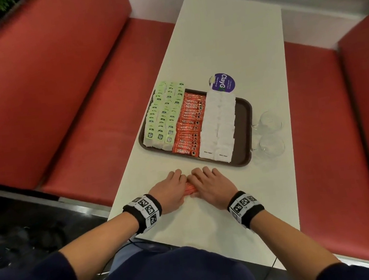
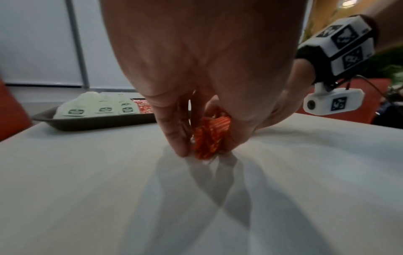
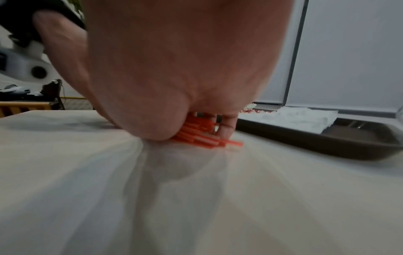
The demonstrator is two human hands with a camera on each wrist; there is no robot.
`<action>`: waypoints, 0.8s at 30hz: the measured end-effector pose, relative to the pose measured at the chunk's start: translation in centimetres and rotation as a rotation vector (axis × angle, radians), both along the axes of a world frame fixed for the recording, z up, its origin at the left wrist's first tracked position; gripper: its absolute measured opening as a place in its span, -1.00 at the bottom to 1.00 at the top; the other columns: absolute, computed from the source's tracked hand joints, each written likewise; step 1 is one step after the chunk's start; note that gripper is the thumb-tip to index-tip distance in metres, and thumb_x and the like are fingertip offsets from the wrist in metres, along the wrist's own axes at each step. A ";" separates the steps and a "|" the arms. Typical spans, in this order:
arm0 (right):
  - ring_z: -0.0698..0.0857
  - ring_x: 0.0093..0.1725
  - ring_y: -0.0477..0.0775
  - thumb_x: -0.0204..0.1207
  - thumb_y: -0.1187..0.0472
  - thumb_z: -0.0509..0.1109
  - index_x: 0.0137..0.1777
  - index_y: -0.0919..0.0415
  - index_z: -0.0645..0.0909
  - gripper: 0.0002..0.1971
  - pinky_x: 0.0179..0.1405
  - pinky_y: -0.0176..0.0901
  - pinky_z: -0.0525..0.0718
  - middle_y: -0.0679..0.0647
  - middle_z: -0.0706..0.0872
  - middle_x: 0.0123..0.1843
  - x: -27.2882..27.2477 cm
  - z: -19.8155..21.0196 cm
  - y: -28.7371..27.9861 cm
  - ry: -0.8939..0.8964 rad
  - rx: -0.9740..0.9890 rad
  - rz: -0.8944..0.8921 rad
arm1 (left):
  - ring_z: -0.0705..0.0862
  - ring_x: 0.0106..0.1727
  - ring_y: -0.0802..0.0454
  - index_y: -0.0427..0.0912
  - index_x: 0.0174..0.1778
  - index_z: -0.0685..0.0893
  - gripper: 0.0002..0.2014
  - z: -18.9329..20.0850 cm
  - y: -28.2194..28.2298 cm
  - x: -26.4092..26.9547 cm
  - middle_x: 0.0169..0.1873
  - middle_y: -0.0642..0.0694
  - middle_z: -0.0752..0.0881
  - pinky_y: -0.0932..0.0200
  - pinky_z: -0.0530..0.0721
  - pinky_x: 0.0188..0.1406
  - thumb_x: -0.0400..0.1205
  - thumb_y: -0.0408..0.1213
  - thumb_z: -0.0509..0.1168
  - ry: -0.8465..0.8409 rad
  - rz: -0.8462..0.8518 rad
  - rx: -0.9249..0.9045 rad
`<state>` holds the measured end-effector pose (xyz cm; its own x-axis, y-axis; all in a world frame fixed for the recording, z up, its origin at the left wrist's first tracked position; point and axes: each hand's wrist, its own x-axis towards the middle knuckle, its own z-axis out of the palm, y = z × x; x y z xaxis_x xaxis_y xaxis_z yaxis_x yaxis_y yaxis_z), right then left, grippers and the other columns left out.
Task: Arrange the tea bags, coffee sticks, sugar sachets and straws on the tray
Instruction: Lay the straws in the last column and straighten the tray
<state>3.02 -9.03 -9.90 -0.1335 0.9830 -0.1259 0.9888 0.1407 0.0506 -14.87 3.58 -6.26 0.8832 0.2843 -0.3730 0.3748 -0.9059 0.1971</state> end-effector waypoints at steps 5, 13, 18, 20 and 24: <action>0.55 -0.07 0.20 0.88 0.04 0.10 0.15 0.16 0.53 -0.75 -0.14 0.10 0.53 0.13 0.64 0.05 -1.6 -1.1 -0.9 -0.018 0.178 -0.032 | 0.67 0.09 -0.20 -0.26 0.27 0.61 -0.73 -0.9 -1.2 -0.4 0.16 -0.25 0.66 -0.05 0.74 -0.11 0.75 -0.27 0.10 0.087 -0.109 0.169; 0.54 -0.13 0.22 0.75 0.23 0.12 -0.05 0.15 0.51 -0.83 -0.16 0.13 0.51 0.13 0.57 -0.17 -2.7 -0.4 0.3 0.054 0.131 -0.121 | 0.72 -0.03 -0.17 -0.24 0.09 0.70 -0.82 -1.3 0.2 1.1 0.00 -0.21 0.70 -0.01 0.68 -0.37 0.62 -0.26 0.45 0.090 -0.146 0.200; 0.54 -0.19 0.21 0.72 0.20 0.16 -0.10 0.11 0.49 -0.83 -0.24 0.09 0.40 0.12 0.58 -0.22 -3.5 -0.2 0.5 0.079 0.097 -0.216 | 0.70 0.03 -0.20 -0.28 0.15 0.68 -0.82 -2.2 0.3 1.4 0.06 -0.24 0.67 0.00 0.71 -0.36 0.69 -0.29 0.39 0.037 -0.198 0.257; 0.56 -0.21 0.20 0.74 0.16 0.21 -0.09 0.11 0.51 -0.84 -0.26 0.10 0.43 0.11 0.60 -0.20 -3.8 -0.2 0.4 0.056 0.086 -0.236 | 0.71 -0.10 -0.16 -0.27 0.04 0.70 -0.75 -2.3 0.6 1.3 -0.05 -0.22 0.67 0.07 0.67 -0.53 0.58 -0.22 0.55 0.011 -0.207 0.269; 0.56 -0.27 0.18 0.70 0.18 0.36 -0.07 0.10 0.53 -0.89 -0.28 0.10 0.49 0.09 0.60 -0.19 -3.9 0.0 0.0 0.052 0.048 -0.263 | 0.68 -0.24 -0.15 -0.29 -0.01 0.69 -0.73 -3.1 1.2 1.4 -0.15 -0.23 0.66 0.07 0.67 -0.63 0.57 -0.20 0.59 -0.035 -0.235 0.269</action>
<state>-0.83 -9.05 -9.88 0.1224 0.9895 -0.0775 0.9924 -0.1228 -0.0010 -13.49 4.75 -9.35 0.9470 0.1561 -0.2808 0.1476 -0.9877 -0.0513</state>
